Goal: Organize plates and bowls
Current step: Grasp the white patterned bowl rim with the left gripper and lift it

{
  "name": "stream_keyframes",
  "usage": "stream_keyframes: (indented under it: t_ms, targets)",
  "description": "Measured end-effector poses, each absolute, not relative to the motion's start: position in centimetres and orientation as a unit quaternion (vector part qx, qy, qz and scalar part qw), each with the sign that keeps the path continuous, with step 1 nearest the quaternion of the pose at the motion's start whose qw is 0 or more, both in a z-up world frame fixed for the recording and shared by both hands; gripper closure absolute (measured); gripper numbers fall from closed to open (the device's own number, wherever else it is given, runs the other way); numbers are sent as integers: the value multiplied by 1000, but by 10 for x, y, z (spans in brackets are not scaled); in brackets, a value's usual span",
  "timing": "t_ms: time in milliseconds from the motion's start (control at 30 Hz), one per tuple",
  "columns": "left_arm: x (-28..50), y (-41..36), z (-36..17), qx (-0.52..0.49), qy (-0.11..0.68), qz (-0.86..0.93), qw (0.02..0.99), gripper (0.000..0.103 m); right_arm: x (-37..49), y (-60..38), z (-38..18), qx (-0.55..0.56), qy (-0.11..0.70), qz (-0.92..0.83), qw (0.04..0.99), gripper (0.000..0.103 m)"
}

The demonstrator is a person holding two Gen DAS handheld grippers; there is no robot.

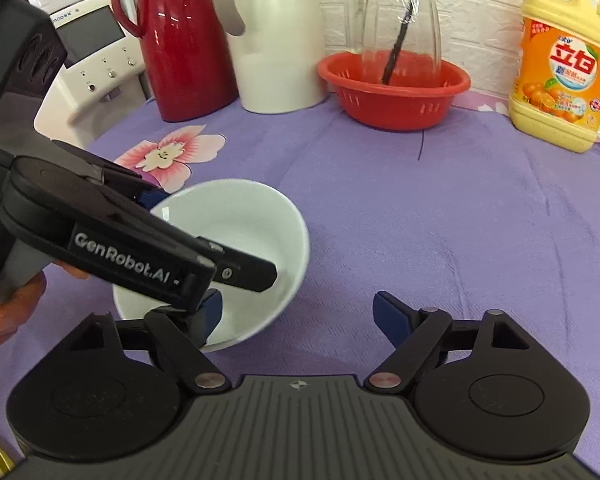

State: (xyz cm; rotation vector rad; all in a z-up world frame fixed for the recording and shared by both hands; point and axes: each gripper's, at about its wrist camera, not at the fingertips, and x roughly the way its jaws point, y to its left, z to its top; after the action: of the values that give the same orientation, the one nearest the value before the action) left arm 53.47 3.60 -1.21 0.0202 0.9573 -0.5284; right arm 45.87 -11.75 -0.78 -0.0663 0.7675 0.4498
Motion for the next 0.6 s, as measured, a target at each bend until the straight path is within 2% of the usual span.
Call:
stream_keyframes:
  t_ms: [233,300,367,600]
  targets:
    - [528,33,-24,2,459,-237,856,40,458,-105,-12,-32,387,234,891,0]
    - [524,27,-24,4,457,-233,858,40,458,-98,-15,-27,397,243,884,14]
    - [525,24,-21,-21,466,-232,854,45,456,-92,-12,-35,398,237,886,13]
    - [519,21,-11,-77,481,-237,840,45,443,-106,2,-26,394,228,890,13]
